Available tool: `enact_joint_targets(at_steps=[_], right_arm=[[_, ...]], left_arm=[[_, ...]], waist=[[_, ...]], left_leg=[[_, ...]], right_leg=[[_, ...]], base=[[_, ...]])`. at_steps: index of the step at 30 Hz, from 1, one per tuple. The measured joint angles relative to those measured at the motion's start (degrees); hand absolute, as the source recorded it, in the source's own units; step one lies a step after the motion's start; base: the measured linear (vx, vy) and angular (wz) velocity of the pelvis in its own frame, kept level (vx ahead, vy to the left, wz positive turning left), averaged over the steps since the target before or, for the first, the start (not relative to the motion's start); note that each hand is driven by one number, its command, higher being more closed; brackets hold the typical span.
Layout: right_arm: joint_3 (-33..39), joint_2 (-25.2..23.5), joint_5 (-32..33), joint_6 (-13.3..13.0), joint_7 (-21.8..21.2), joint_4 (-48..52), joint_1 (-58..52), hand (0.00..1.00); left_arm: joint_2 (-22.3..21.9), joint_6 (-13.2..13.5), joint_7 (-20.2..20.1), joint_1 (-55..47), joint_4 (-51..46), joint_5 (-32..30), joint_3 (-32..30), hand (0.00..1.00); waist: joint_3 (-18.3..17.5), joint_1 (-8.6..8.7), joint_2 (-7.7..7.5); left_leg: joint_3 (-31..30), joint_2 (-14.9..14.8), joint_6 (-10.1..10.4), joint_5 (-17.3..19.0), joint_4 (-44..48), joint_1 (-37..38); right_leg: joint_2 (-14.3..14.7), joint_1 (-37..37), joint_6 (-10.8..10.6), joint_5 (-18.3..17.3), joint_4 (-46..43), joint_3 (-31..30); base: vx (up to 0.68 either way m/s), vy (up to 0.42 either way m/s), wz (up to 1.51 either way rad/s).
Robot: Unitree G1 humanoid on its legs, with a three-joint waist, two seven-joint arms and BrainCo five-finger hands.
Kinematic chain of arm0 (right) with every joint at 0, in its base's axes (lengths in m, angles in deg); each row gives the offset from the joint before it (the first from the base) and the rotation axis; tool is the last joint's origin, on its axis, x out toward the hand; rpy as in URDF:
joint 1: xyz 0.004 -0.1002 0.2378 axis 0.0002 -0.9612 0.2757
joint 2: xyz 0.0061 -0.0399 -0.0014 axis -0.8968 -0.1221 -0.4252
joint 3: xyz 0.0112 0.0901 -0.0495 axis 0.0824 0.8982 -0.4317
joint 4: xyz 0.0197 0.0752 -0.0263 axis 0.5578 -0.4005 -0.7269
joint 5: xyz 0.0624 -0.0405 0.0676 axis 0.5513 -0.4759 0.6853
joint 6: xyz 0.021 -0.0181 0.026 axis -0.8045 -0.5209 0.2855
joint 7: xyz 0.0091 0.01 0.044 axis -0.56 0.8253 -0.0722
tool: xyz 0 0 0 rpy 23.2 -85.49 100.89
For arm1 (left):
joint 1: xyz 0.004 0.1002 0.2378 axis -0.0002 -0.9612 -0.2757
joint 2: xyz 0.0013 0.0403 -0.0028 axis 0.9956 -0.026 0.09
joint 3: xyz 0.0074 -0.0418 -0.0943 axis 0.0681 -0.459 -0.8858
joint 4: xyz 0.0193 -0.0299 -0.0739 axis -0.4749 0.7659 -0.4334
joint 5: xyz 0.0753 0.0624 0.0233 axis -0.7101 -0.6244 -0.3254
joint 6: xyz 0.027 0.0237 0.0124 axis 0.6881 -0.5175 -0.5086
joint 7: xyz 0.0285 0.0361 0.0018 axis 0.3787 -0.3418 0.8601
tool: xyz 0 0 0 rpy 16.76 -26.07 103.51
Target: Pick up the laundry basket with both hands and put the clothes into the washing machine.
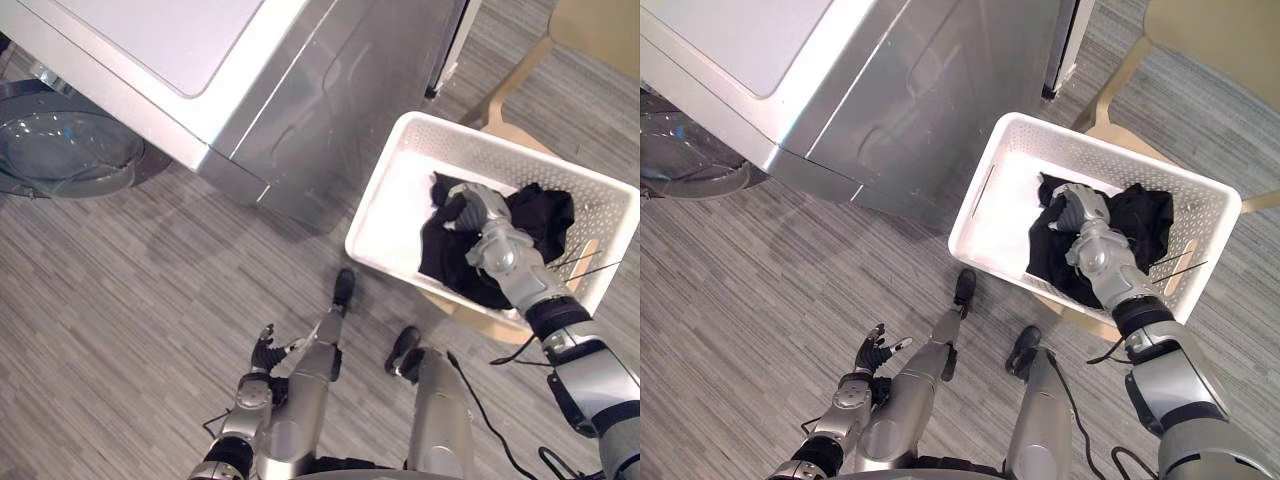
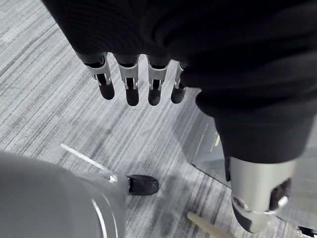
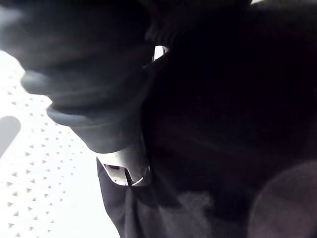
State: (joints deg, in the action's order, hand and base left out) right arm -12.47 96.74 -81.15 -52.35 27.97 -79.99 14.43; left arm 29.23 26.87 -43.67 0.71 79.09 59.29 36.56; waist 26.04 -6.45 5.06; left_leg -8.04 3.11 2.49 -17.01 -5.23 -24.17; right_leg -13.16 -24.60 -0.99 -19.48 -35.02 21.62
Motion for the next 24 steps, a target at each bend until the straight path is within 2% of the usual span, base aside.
enact_joint_targets(at_steps=[3, 6, 8, 12, 15, 18, 24], right_arm=[[10.07, -3.2, 5.36, -0.35, 0.67, 8.69, -4.45, 1.0], [17.17, -7.91, 10.43, -1.66, 1.68, 17.75, -9.42, 1.0], [19.16, -11.35, 13.04, -2.57, 1.75, 21.32, -13.3, 1.0], [19.91, -17.69, 16.93, -2.84, 0.85, 27.55, -21.22, 1.0], [19.61, -24.35, 22.39, -5.1, -2.08, 33.96, -27.98, 1.0], [17.79, -26.55, 27.52, -6.55, -4.2, 37.74, -32.0, 1.0], [12.02, -28.66, 34.62, -8.1, -9.82, 44.2, -34.41, 1.0]], left_arm=[[0.64, -0.43, -0.02, -0.35, 0.02, -0.02, 0.02, 0.0], [1.35, -0.82, -0.09, -0.99, 0.74, -0.14, -0.03, 0.0], [1.82, -0.93, -0.17, -1.69, 1.67, -0.23, -0.11, 0.0], [2.23, -2.11, -0.29, -3.97, 2.95, -0.63, -0.3, 0.0], [2.8, -2.7, -0.83, -7.11, 3.21, -2.29, -1.88, 0.0], [2.81, -3.12, -1.38, -8.88, 3.98, -2.42, -2.9, 0.0], [3.25, -3.12, -1.49, -9.93, 3.98, -2.39, -2.79, 0.0]], waist=[[-0.09, 0.56, -0.15], [-0.79, 1.94, -0.66], [-2.3, 2.52, -1.4], [-6.18, 2.47, -2.48], [-10.38, 2.43, -2.95], [-13.78, 2.44, -2.97], [-15.77, 2.33, -4.16]], left_leg=[[-1.15, -0.84, 0.02, 0.02, -0.02, 2.88], [-1.67, -1.19, 0.2, 0.4, -0.13, 4.39], [-2.12, -1.22, -0.23, 1.41, -0.14, 5.35], [-1.95, -1.0, -0.49, 2.72, -0.15, 8.56], [-1.55, -1.04, -0.75, 3.63, -0.17, 11.92], [-1.33, -1.24, -0.68, 4.06, -0.18, 13.67], [2.55, -3.0, -0.51, 5.46, -0.22, 15.99]], right_leg=[[1.89, 4.76, -0.11, 1.51, 4.21, 0.38], [2.97, 7.53, -0.52, 2.04, 7.4, 0.22], [3.19, 8.77, -0.84, 2.25, 8.29, 0.14], [3.46, 12.89, -1.6, 2.69, 10.87, -0.06], [4.19, 17.46, -2.11, 3.31, 14.13, -0.4], [5.0, 20.35, -2.43, 4.5, 17.32, -0.9], [6.75, 21.16, -1.73, 6.48, 19.03, -5.44]], base=[[-0.01, -0.072, -0.02], [-0.03, -0.029, -0.06], [0.0, -0.007, -0.04], [0.03, -0.012, -0.01], [0.04, -0.035, -0.03], [0.03, -0.033, -0.08], [-0.04, -0.018, -0.39]])
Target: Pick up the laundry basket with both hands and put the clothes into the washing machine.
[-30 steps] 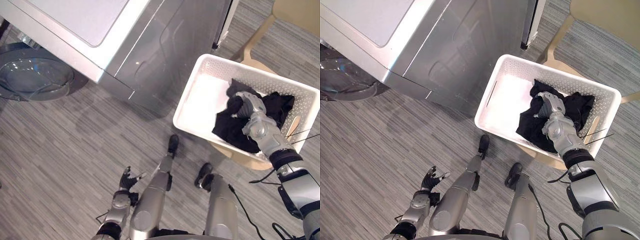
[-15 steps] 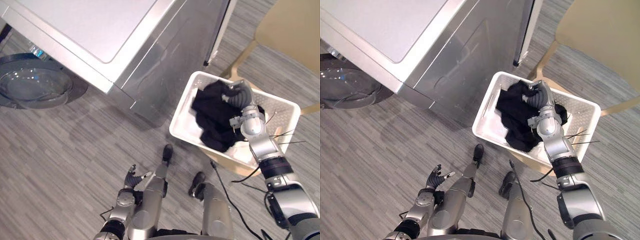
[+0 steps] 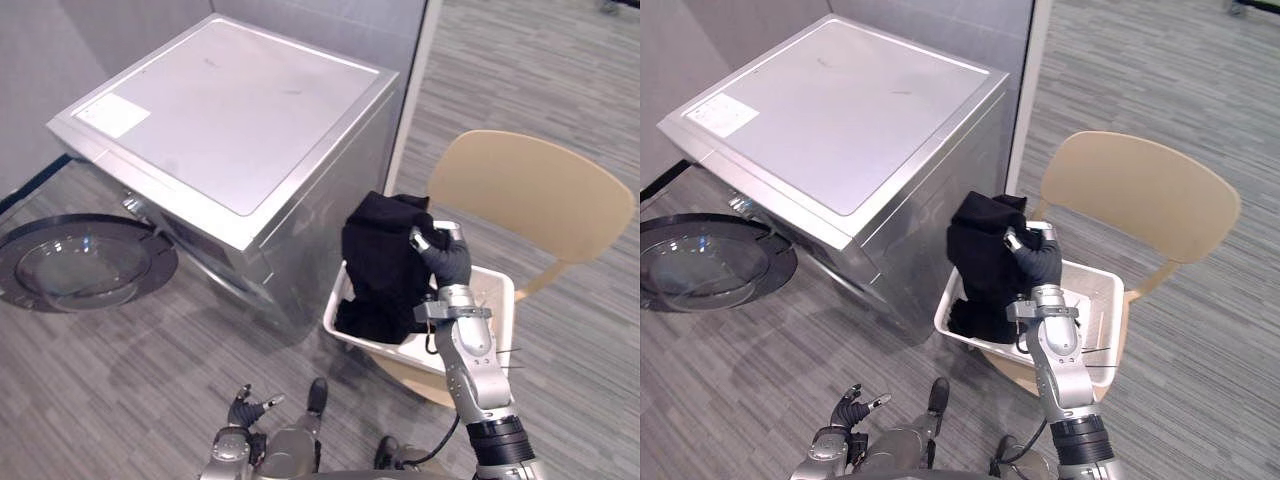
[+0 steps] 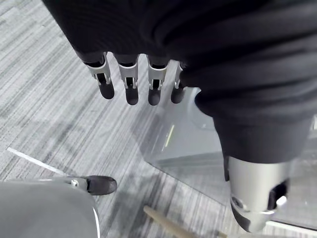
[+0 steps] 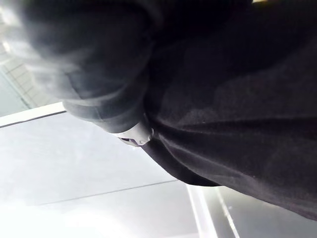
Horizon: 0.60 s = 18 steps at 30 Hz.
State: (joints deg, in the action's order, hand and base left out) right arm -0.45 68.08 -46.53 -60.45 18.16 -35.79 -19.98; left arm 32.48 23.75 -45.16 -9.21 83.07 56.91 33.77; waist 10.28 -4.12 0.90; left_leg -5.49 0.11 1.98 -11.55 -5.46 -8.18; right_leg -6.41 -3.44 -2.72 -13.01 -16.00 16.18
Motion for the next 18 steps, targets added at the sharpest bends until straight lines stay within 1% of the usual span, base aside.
enact_joint_targets(at_steps=[2, 3, 4, 5, 6, 7, 8, 9, 10, 11, 12, 13, 14, 15, 16, 17, 18], right_arm=[[-1.13, -0.1, 0.86, -0.61, -0.78, 1.0, -0.04, 1.0], [-1.3, -0.01, 1.25, -1.17, -0.85, 1.83, -0.11, 1.0], [-1.25, -0.01, 1.61, -1.29, -0.78, 2.48, -0.2, 1.0], [-0.65, -0.19, 1.73, -1.63, -0.7, 4.17, -0.21, 1.0], [-0.44, -0.65, 1.72, -2.27, -0.56, 5.66, -0.21, 1.0], [-0.61, -1.0, 1.72, -2.8, -0.56, 6.11, -0.07, 1.0], [-1.38, -1.46, 1.68, -3.32, -0.46, 6.22, 1.37, 1.0], [-2.41, -1.92, 1.68, -3.41, -0.31, 6.24, 2.5, 1.0], [-4.23, -2.23, 1.68, -3.51, 0.05, 6.61, 4.55, 1.0], [-5.0, -2.44, 1.69, -3.54, 0.26, 7.86, 5.19, 1.0], [-5.22, -1.83, 1.8, -4.8, 0.28, 9.35, 5.03, 1.0], [-5.18, -1.43, 2.19, -5.15, 0.35, 9.29, 4.98, 1.0], [-4.87, -0.83, 2.43, -5.27, 0.43, 9.28, 5.0, 1.0], [-3.61, -0.26, 2.74, -5.55, 0.59, 9.08, 5.12, 1.0], [-2.47, 0.01, 2.77, -5.72, 0.63, 8.07, 5.74, 1.0], [-1.95, -0.01, 2.88, -5.62, 0.76, 7.23, 5.92, 1.0], [-1.56, 0.06, 3.22, -5.63, 0.78, 7.02, 5.94, 1.0]], left_arm=[[-0.05, 0.03, -0.02, 0.06, -0.16, -0.01, 0.13, 0.0], [-0.06, 0.15, 0.0, 0.22, -0.37, 0.0, 0.07, 0.0], [-0.04, 0.14, 0.02, 0.47, -0.41, 0.02, 0.0, 0.0], [0.17, 0.27, 0.09, 0.56, -1.59, 0.07, -0.09, 0.0], [0.19, 0.67, 0.12, 0.45, -2.84, 0.14, -0.11, 0.0], [0.18, 0.73, 0.13, 0.2, -3.67, 0.29, -0.14, 0.0], [0.0, 0.8, 0.25, -0.57, -5.92, 0.94, -0.8, 0.0], [-0.46, 0.87, 0.32, -1.4, -7.4, 1.4, -1.79, 0.0], [-1.47, 1.19, 0.64, -3.08, -10.91, 2.51, -2.55, 0.0], [-2.12, 1.56, 0.72, -4.29, -13.36, 2.62, -2.16, 0.0], [-3.94, 1.64, 1.01, -5.71, -16.59, 2.79, -0.93, 0.0], [-4.42, 1.67, 1.22, -6.69, -18.42, 2.82, 0.27, 0.0], [-4.9, 1.72, 1.3, -7.85, -20.97, 2.88, 2.13, 0.0], [-5.18, 1.83, 1.19, -7.52, -22.86, 2.92, 4.66, 0.0], [-5.2, 1.95, 1.05, -7.01, -24.66, 2.92, 5.83, 0.0], [-4.99, 2.21, 0.61, -6.78, -26.18, 2.89, 6.78, 0.0], [-4.63, 2.61, 0.01, -6.82, -29.0, 2.79, 7.71, 0.0]], waist=[[0.05, 0.21, -0.14], [0.06, 0.44, -0.13], [0.12, 0.57, -0.05], [0.39, 0.61, -0.3], [0.45, 0.54, -0.73], [0.38, 0.46, -0.98], [0.35, -0.23, -1.53], [0.46, -0.32, -1.4], [0.46, -1.28, -0.93], [0.36, -2.73, -0.94], [0.58, -2.71, 1.84], [0.41, -2.03, 2.43], [0.32, -1.67, 3.62], [0.54, -1.19, 4.13], [1.1, -1.03, 3.27], [1.06, -1.18, 2.71], [0.82, -0.69, 2.4]], left_leg=[[0.45, 0.01, 0.06, 0.08, 0.04, 0.41], [-0.15, 0.21, 0.03, 0.08, 0.05, 0.24], [-0.86, 0.31, -0.25, 0.13, 0.05, 0.08], [-2.38, 0.66, -0.82, -0.51, 0.06, -0.45], [-4.08, 1.61, -0.84, -0.67, 1.34, -1.11], [-4.68, 2.14, -0.81, -0.64, 2.62, -1.89], [-5.58, 2.82, -0.61, -0.49, 4.86, -3.48], [-5.83, 2.83, -0.65, -0.52, 5.96, -4.53], [-5.98, 2.17, -0.72, -0.58, 7.26, -6.54], [-5.81, 1.73, -0.46, -0.39, 7.96, -8.24], [-8.39, 0.18, -0.41, -0.4, 8.04, -10.27], [-8.89, -0.32, -0.41, -0.4, 7.19, -10.58], [-8.7, -1.25, -0.31, 0.48, 4.89, -10.69], [-5.51, -2.27, -1.07, 4.63, 3.63, -11.44], [-0.77, -2.12, -1.76, 5.39, 5.41, -12.32], [3.11, -1.39, -2.01, 5.17, 8.64, -12.78], [6.69, -0.4, -2.13, 5.3, 13.85, -12.47]], right_leg=[[-0.34, -1.35, 0.0, -0.25, -3.38, -1.37], [-0.56, -3.0, -0.82, -0.82, -7.21, -3.49], [-0.52, -3.61, -1.17, -1.2, -9.04, -4.86], [-0.63, -5.15, -2.03, -3.85, -15.1, -8.36], [-1.13, -5.91, -2.07, -5.57, -23.09, -11.31], [-1.42, -5.6, -2.56, -5.73, -25.31, -12.7], [-1.38, -4.35, -3.66, -6.17, -25.0, -15.36], [-0.45, -3.69, -3.66, -7.2, -23.36, -16.29], [0.57, -2.74, -2.38, -9.58, -18.71, -16.12], [1.35, -1.98, -0.63, -12.28, -14.88, -14.95], [3.72, -2.5, 0.6, -12.02, -14.12, -12.3], [4.33, -2.87, 1.01, -11.79, -14.22, -11.13], [5.2, -3.02, 1.99, -10.82, -13.8, -8.91], [4.63, -2.78, 3.55, -9.0, -11.54, -5.95], [3.17, -3.3, 4.02, -7.84, -10.71, -4.38], [1.56, -3.4, 4.2, -6.67, -9.77, -2.97], [-0.26, -4.16, 3.93, -5.22, -8.7, -1.75]], base=[[-0.08, -0.022, -0.19], [-0.11, -0.033, 0.15], [-0.13, -0.063, 0.59], [-0.1, -0.111, 1.01], [-0.1, -0.136, 1.1], [-0.1, -0.174, 0.98], [-0.11, -0.16, 0.6], [-0.19, -0.212, 0.43], [-0.25, -0.232, 0.1], [-0.37, -0.312, 0.35], [-0.27, -0.224, 0.47], [-0.27, -0.203, 0.86], [-0.2, -0.131, 1.05], [-0.31, -0.131, 1.09], [-0.25, -0.075, 1.08], [-0.24, -0.07, 0.85], [-0.13, -0.07, 0.75]])
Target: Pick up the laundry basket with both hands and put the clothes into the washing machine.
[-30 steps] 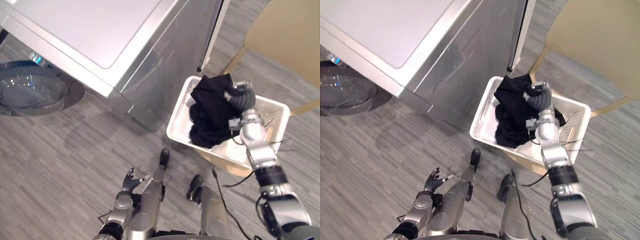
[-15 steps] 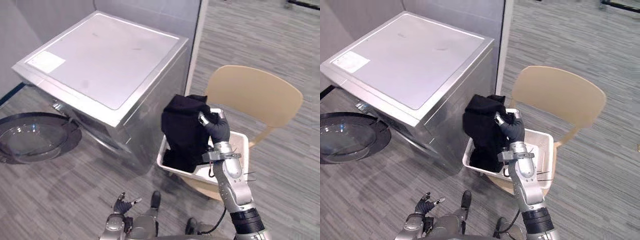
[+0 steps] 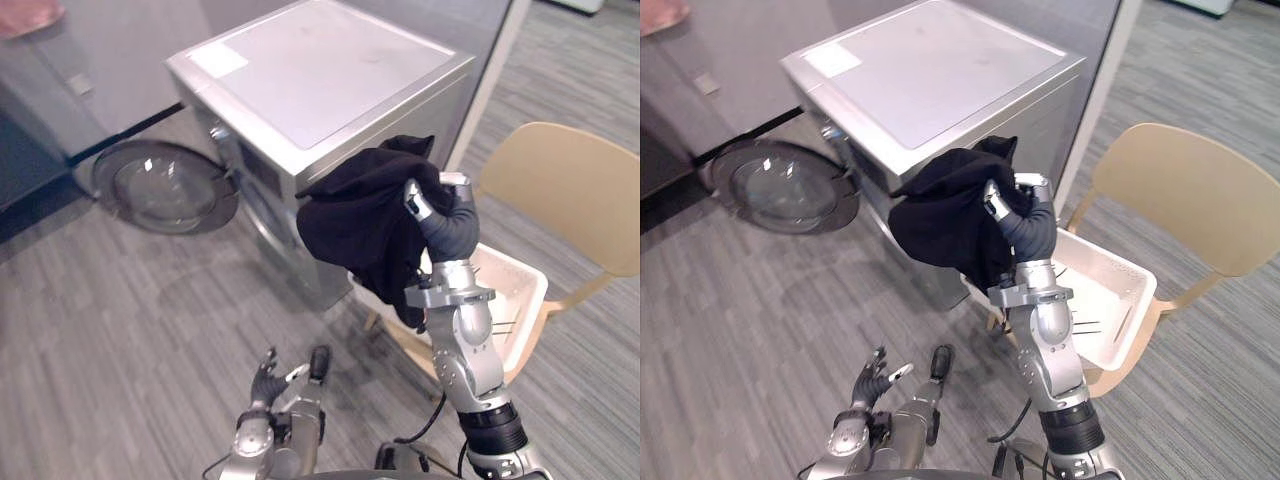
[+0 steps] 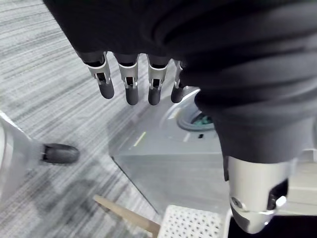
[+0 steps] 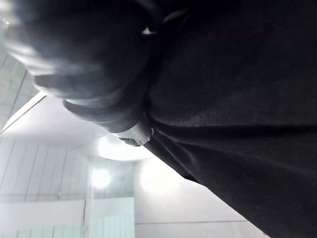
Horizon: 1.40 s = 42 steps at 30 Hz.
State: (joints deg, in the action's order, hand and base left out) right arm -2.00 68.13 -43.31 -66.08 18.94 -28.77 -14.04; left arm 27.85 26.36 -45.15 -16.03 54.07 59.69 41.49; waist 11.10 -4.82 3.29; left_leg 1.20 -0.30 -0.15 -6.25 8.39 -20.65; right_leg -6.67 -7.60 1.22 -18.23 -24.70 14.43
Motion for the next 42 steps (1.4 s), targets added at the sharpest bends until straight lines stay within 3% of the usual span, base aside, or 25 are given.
enact_joint_targets(at_steps=[1, 2, 4, 8, 11, 16, 20, 21, 24, 28, 29, 35, 42], right_arm=[[-0.14, 0.0, 0.23, 0.0, -0.03, -0.06, -0.01, 1.0], [-0.69, 0.07, 0.59, 0.0, -0.23, -0.11, -0.1, 1.0], [-1.43, 0.15, 1.75, 0.01, -0.83, -0.21, -0.03, 1.0], [-5.43, -0.09, 2.96, 0.08, -3.37, -0.42, 0.6, 1.0], [-9.87, -2.06, 3.34, 0.11, -4.56, -0.46, 3.4, 1.0], [-19.02, -4.96, 5.61, 0.2, -5.86, -0.58, 6.7, 1.0], [-25.35, -6.83, 7.72, 0.25, -6.71, -1.58, 9.76, 1.0], [-26.02, -6.83, 8.2, 0.32, -6.71, -1.62, 9.8, 1.0], [-27.74, -6.81, 10.25, 0.43, -6.69, -1.92, 9.78, 1.0], [-28.09, -6.13, 12.42, 0.47, -6.81, -1.92, 8.22, 1.0], [-28.13, -5.98, 13.2, 0.47, -6.93, -1.92, 6.77, 0.0], [-26.29, -2.48, 12.96, 1.02, -8.19, -1.93, -0.23, 0.0], [-11.2, -0.41, -1.75, 1.52, -5.96, -2.44, -11.5, 0.0]], left_arm=[[0.13, 0.25, 0.0, -0.14, -1.88, -0.05, 0.16, 0.0], [0.26, 1.03, 0.06, -0.3, -5.35, -0.25, 0.11, 0.0], [0.26, 2.64, 0.1, 0.79, -9.27, -0.59, 0.34, 0.0], [1.47, 4.01, 0.21, 3.99, -14.24, -1.14, 5.94, 0.0], [1.47, 4.54, 2.04, 9.29, -15.0, -4.12, 10.11, 0.0], [1.7, 3.61, 7.04, 19.55, -13.84, -9.98, 12.96, 0.0], [1.78, 1.55, 10.91, 28.29, -6.71, -16.62, 14.39, 0.0], [1.78, 1.0, 11.48, 29.29, -5.58, -17.05, 14.98, 1.0], [1.79, -0.32, 12.81, 30.99, -3.63, -18.61, 15.28, 1.0], [2.39, -1.55, 14.17, 33.02, -0.77, -18.56, 15.38, 1.0], [2.98, -1.56, 14.17, 33.01, -0.38, -18.47, 15.38, 1.0], [4.16, -1.33, 13.83, 28.55, 0.42, -15.49, 12.87, 1.0], [3.81, -0.73, 11.22, 14.32, 0.38, -11.74, 1.85, 1.0]], waist=[[-0.05, 0.28, 0.04], [-0.32, 1.04, 0.55], [-0.73, 0.96, 1.6], [-2.72, 1.15, 2.05], [-4.02, 1.04, 2.01], [-5.22, 1.58, 0.89], [-6.75, 2.78, -0.23], [-6.87, 2.86, -0.33], [-7.34, 3.86, -0.26], [-7.43, 3.97, -0.18], [-7.43, 3.98, -0.18], [-7.47, 4.08, -0.24], [-7.69, 4.02, -0.46]], left_leg=[[0.92, 0.1, 0.07, 0.2, 3.05, 0.63], [1.62, -0.53, 0.5, 2.2, 8.16, 2.69], [2.04, -2.39, 1.37, 7.24, 9.57, 5.67], [0.46, -1.29, 3.39, 3.63, -6.43, 12.91], [0.05, -0.71, 1.91, -0.8, -13.44, 15.8], [0.32, 0.51, 1.06, -1.76, -13.8, 17.83], [0.55, 0.34, 0.97, -1.83, -13.88, 18.76], [0.55, 0.31, 0.96, -1.83, -13.91, 18.97], [0.59, 0.0, 0.77, -1.96, -14.26, 19.11], [1.3, -1.17, 1.12, -1.71, -14.27, 18.99], [1.56, -1.54, 1.18, -1.73, -14.27, 19.01], [3.01, -2.63, 1.61, -2.0, -14.26, 19.02], [3.43, -2.94, 1.64, -2.26, -14.26, 19.33]], right_leg=[[-0.73, -0.29, -0.15, 0.51, 0.35, 0.53], [-1.58, -0.75, -0.46, 1.25, 0.71, 1.62], [-1.92, -0.86, -0.63, 1.95, 1.02, 3.11], [-2.14, 1.74, -2.25, 3.41, 4.58, 6.22], [-1.99, 3.45, -4.05, 6.03, 7.71, 7.42], [-2.43, 6.0, -5.22, 7.2, 9.27, 7.26], [-1.81, 7.19, -5.21, 8.35, 11.08, 6.39], [-1.69, 7.36, -5.21, 8.39, 11.16, 6.15], [-1.36, 7.41, -4.8, 8.95, 11.8, 5.75], [-0.14, 7.21, -4.37, 9.66, 12.35, 4.28], [0.18, 7.14, -4.13, 9.82, 12.41, 4.05], [1.31, 6.3, -3.53, 10.29, 12.49, 2.45], [1.81, 6.72, -3.39, 10.5, 13.41, 2.12]], base=[[-0.15, -0.053, 0.72], [-0.13, 0.018, 0.5], [-0.17, 0.098, 0.47], [-0.08, 0.123, 0.46], [-0.03, 0.101, 0.21], [0.02, 0.048, 0.02], [-0.01, 0.004, -0.08], [-0.04, -0.016, -0.1], [-0.06, -0.008, -0.08], [-0.05, -0.026, -0.12], [-0.02, -0.041, -0.14], [0.01, -0.039, -0.16], [0.05, -0.024, -0.04]])
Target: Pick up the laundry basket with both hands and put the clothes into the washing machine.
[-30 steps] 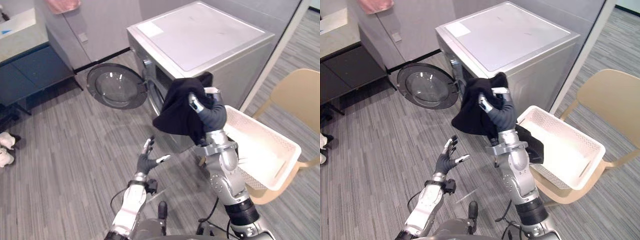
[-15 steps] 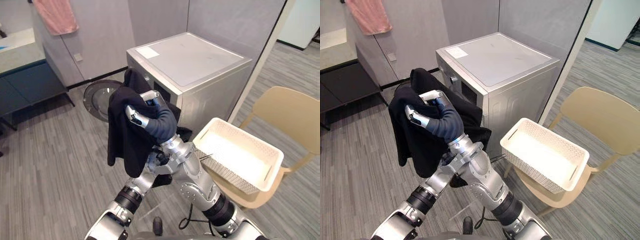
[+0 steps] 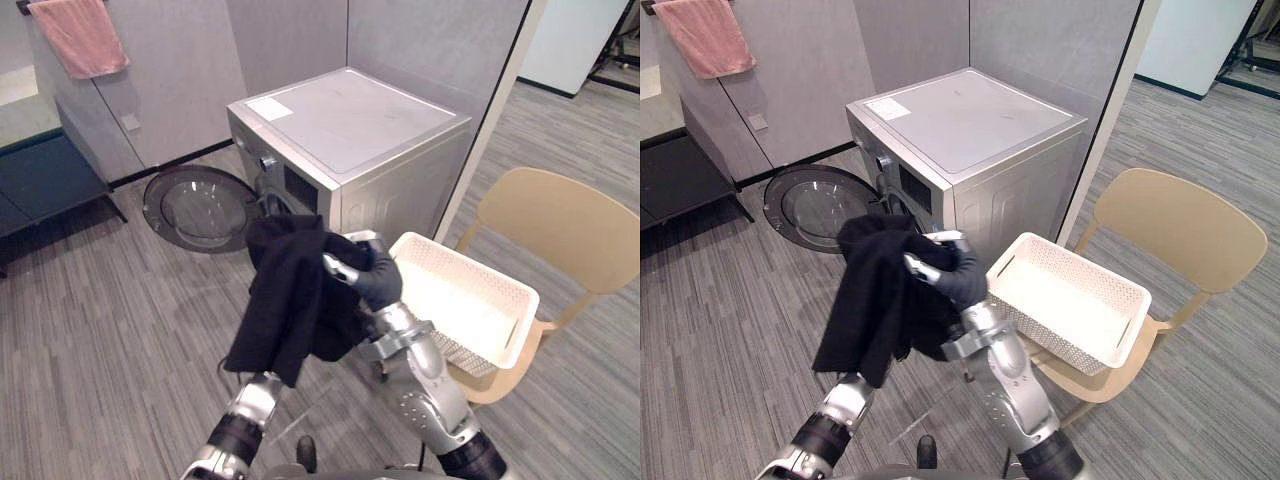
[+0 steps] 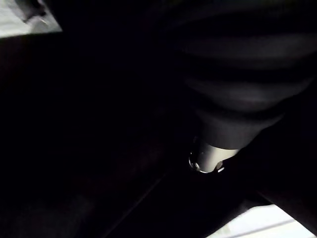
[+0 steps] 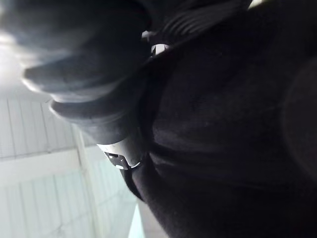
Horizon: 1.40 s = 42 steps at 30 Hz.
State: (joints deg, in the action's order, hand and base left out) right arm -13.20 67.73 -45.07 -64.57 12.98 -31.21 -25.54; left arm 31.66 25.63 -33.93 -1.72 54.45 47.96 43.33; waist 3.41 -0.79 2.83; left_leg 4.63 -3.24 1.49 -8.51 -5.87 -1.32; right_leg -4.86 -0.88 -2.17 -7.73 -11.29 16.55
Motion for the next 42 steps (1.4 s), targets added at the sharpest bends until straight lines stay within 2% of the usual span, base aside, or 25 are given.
enact_joint_targets(at_steps=[2, 6, 9, 15, 16, 20, 22, 23, 24, 25, 26, 27, 28, 30, 32, 33, 34, 35, 36, 37, 38, 39, 40, 41, 42], right_arm=[[3.16, 1.17, -3.19, 0.01, 0.7, -1.36, -2.18, 0.0], [9.64, 5.02, -16.31, 0.03, 3.03, -3.72, -8.27, 0.0], [11.3, 6.34, -21.24, 0.2, 3.14, -9.41, -9.83, 0.0], [12.22, 7.79, -31.17, 3.7, 2.88, -35.6, -10.07, 0.0], [12.34, 7.78, -31.38, 3.78, 2.89, -36.25, -10.05, 0.0], [17.65, 7.53, -34.35, 6.39, 4.91, -52.23, -8.46, 0.0], [20.81, 7.08, -34.75, 7.89, 6.63, -57.14, -7.28, 0.0], [21.94, 6.54, -34.74, 8.43, 7.43, -59.72, -6.16, 0.0], [22.89, 6.73, -34.69, 9.14, 8.13, -61.11, -5.64, 0.0], [23.53, 6.98, -34.69, 9.39, 8.38, -61.83, -5.51, 0.0], [23.89, 7.04, -34.56, 10.05, 8.71, -63.41, -4.61, 0.0], [23.89, 6.87, -34.5, 10.15, 9.01, -63.99, -4.43, 0.0], [23.93, 5.58, -34.41, 10.12, 9.51, -64.11, -2.81, 0.0], [24.47, 4.04, -34.21, 10.14, 9.53, -64.17, -0.76, 0.0], [25.96, 3.07, -33.47, 10.18, 9.63, -64.15, 0.67, 0.0], [26.23, 3.15, -33.27, 10.25, 9.71, -64.15, 0.75, 0.0], [26.44, 3.51, -32.67, 10.39, 9.71, -64.16, 0.69, 0.0], [26.54, 3.7, -32.28, 10.97, 9.71, -63.97, 0.26, 0.0], [26.53, 3.8, -31.77, 11.35, 9.75, -63.95, -0.09, 0.0], [26.49, 3.4, -31.08, 11.48, 9.74, -64.0, -0.52, 0.0], [26.45, 2.92, -30.25, 11.48, 9.72, -64.0, -0.81, 0.0], [26.82, 2.48, -28.98, 11.41, 9.75, -62.81, -0.7, 0.0], [26.68, 2.66, -28.78, 11.34, 9.94, -62.16, -0.61, 0.0], [26.46, 3.0, -28.5, 11.28, 10.33, -61.88, -0.53, 0.0], [26.27, 3.36, -28.33, 11.28, 10.64, -61.8, -0.45, 0.0]], left_arm=[[0.41, 0.29, -0.1, -2.84, 0.3, 0.06, -1.9, 1.0], [1.11, 0.96, -3.51, -8.92, 5.83, 0.23, -6.58, 1.0], [1.63, 0.93, -5.26, -11.11, 9.55, 1.34, -8.46, 1.0], [2.05, 0.65, -8.66, -15.53, 19.84, 6.66, -12.1, 1.0], [2.06, 0.65, -8.73, -15.58, 20.07, 6.71, -12.09, 1.0], [1.6, 0.57, -10.05, -16.09, 22.0, 7.31, -12.03, 1.0], [0.97, 0.55, -10.29, -16.03, 22.0, 7.75, -12.07, 1.0], [0.42, 0.56, -10.91, -15.75, 22.01, 7.85, -12.04, 1.0], [-0.08, 0.56, -11.18, -15.84, 22.05, 7.84, -12.01, 1.0], [-0.32, 0.57, -11.18, -16.0, 22.07, 7.84, -12.02, 1.0], [-0.2, 0.53, -11.15, -15.31, 22.59, 7.83, -12.42, 1.0], [-0.2, 0.61, -11.14, -15.12, 22.56, 7.83, -12.99, 1.0], [-0.06, 0.68, -11.11, -14.76, 22.57, 7.88, -14.25, 1.0], [0.67, 0.74, -11.13, -14.18, 22.7, 7.92, -14.87, 1.0], [0.63, 0.78, -11.1, -13.83, 22.71, 8.48, -16.0, 1.0], [0.54, 0.78, -11.09, -13.9, 22.71, 8.62, -16.13, 1.0], [0.32, 0.66, -11.1, -14.04, 22.75, 8.9, -16.09, 1.0], [0.31, 0.63, -11.13, -14.53, 22.67, 8.93, -15.78, 1.0], [0.38, 0.47, -11.1, -14.45, 22.51, 8.91, -15.48, 1.0], [0.87, 0.44, -11.08, -13.72, 22.31, 8.91, -15.24, 1.0], [1.27, 0.43, -11.04, -13.24, 22.29, 8.92, -15.16, 1.0], [1.85, 0.42, -11.02, -12.41, 22.21, 8.93, -15.13, 1.0], [2.16, 0.38, -11.04, -12.05, 22.22, 8.91, -15.09, 1.0], [2.22, 0.36, -11.06, -11.38, 22.29, 8.92, -14.72, 1.0], [2.49, 0.35, -11.06, -10.3, 22.39, 8.91, -13.86, 1.0]], waist=[[-0.12, -0.01, -0.15], [-0.4, -0.12, -0.56], [-0.46, -0.08, -0.72], [0.01, -0.58, -0.12], [0.05, -0.61, -0.03], [1.77, -0.79, 1.45], [2.23, -0.46, 1.1], [2.68, -0.17, 0.62], [2.77, 0.12, 0.78], [2.81, 0.19, 1.22], [3.67, 0.19, 0.35], [3.84, -0.13, 0.44], [4.93, -0.13, -0.77], [6.03, -0.17, -1.77], [7.05, -0.6, -2.28], [7.12, -0.71, -2.11], [7.47, -0.46, -1.97], [7.43, 0.14, -1.74], [7.82, 1.2, -0.82], [8.55, 2.2, -0.3], [9.47, 2.88, -0.36], [10.37, 3.02, -0.88], [11.24, 3.08, -0.67], [11.66, 3.18, -1.28], [12.43, 3.31, -1.17]], left_leg=[[-0.11, -0.04, 0.07, 0.05, 0.0, 0.17], [-0.83, -0.02, 0.55, 0.41, -0.01, 0.07], [-1.3, -0.25, 1.02, 0.73, -0.01, 0.09], [-4.0, -0.06, 1.68, 1.41, -0.01, -3.54], [-4.18, 0.02, 1.68, 1.41, -0.01, -3.7], [-7.33, 2.39, 1.94, 1.26, 0.0, -5.92], [-1.95, 2.38, 2.61, 3.94, 0.03, -7.26], [6.54, 1.88, 0.22, 5.08, 0.78, -7.37], [15.83, 0.68, -0.84, 5.28, 3.33, -7.67], [20.17, -0.56, -2.57, 4.14, 5.37, -7.58], [21.58, -0.42, -3.51, 2.58, 6.9, -7.77], [21.39, -0.03, -3.52, 2.64, 7.35, -7.85], [19.9, 0.77, -3.8, 3.74, 8.02, -8.05], [18.94, 1.53, -3.94, 5.36, 8.85, -8.27], [18.89, 2.34, -3.97, 11.68, 14.93, -9.41], [18.72, 2.32, -4.3, 13.56, 16.51, -9.73], [18.66, 2.51, -4.74, 15.57, 18.51, -9.68], [17.94, 3.66, -5.43, 17.02, 18.91, -8.54], [16.27, 4.21, -5.71, 18.05, 18.83, -6.91], [14.56, 4.06, -5.84, 18.75, 18.7, -5.66], [13.16, 3.8, -5.91, 19.02, 17.95, -4.27], [12.65, 3.78, -5.57, 19.23, 16.16, -1.95], [12.3, 3.69, -4.8, 19.41, 15.55, -0.43], [11.98, 3.6, -4.43, 19.9, 15.49, 0.87], [11.42, 3.65, -3.87, 20.31, 15.1, 2.48]], right_leg=[[0.1, 0.57, -0.15, 0.19, 0.64, 0.07], [0.18, 0.99, -0.23, 0.15, 1.07, 0.64], [0.53, 1.44, -0.29, 0.1, 1.56, 0.97], [0.74, 0.0, -0.01, -0.25, 2.28, 3.51], [0.69, -0.07, -0.02, -0.29, 2.23, 3.67], [-2.39, -0.44, -1.28, -2.83, -1.56, 10.61], [-4.0, 0.03, -1.48, -3.05, -1.35, 14.84], [-5.92, 0.21, -1.65, -3.01, -1.75, 16.97], [-7.17, 0.82, -2.53, -3.61, -2.7, 19.46], [-7.4, 1.19, -3.25, -4.16, -3.52, 20.57], [-8.69, 2.05, -4.07, -4.87, -4.4, 21.77], [-9.01, 2.56, -4.21, -4.77, -4.28, 22.12], [-9.15, 3.63, -4.48, -4.69, -2.73, 22.89], [-9.4, 5.04, -5.62, -4.58, -1.4, 23.87], [-11.45, 6.73, -7.29, -5.06, -2.27, 24.5], [-12.18, 6.49, -7.93, -5.44, -4.23, 24.29], [-14.4, 5.76, -8.03, -5.6, -9.03, 23.92], [-18.32, 2.47, -3.88, -5.18, -19.72, 21.17], [-20.02, -3.05, 2.72, -2.62, -30.91, 13.83], [-17.71, -6.38, 0.36, -4.52, -36.08, 7.31], [-14.93, -8.89, -1.2, -6.74, -38.49, 4.16], [-12.09, -12.86, -0.45, -8.52, -38.27, 2.98], [-10.09, -15.79, -0.56, -9.32, -36.0, 3.91], [-8.58, -17.91, -0.57, -9.48, -32.81, 4.75], [-6.91, -20.63, -0.83, -9.0, -26.46, 6.19]], base=[[0.04, -0.001, 0.05], [0.02, 0.002, 0.07], [0.01, -0.008, 0.08], [0.0, -0.015, 0.21], [0.05, -0.006, 0.41], [0.07, 0.002, 0.82], [0.13, 0.031, 1.13], [0.19, 0.062, 1.09], [0.22, 0.08, 1.08], [0.25, 0.063, 1.05], [0.19, 0.042, 0.69], [0.19, 0.04, 0.67], [0.12, 0.029, 0.42], [0.12, 0.045, 0.35], [0.14, 0.089, 0.13], [0.12, 0.087, 0.02], [0.2, 0.152, 0.07], [0.24, 0.212, 0.3], [0.33, 0.241, 0.5], [0.29, 0.16, 0.65], [0.35, 0.101, 0.55], [0.3, 0.049, 0.35], [0.38, 0.05, 0.19], [0.35, 0.008, 0.28], [0.37, -0.008, 0.4]])
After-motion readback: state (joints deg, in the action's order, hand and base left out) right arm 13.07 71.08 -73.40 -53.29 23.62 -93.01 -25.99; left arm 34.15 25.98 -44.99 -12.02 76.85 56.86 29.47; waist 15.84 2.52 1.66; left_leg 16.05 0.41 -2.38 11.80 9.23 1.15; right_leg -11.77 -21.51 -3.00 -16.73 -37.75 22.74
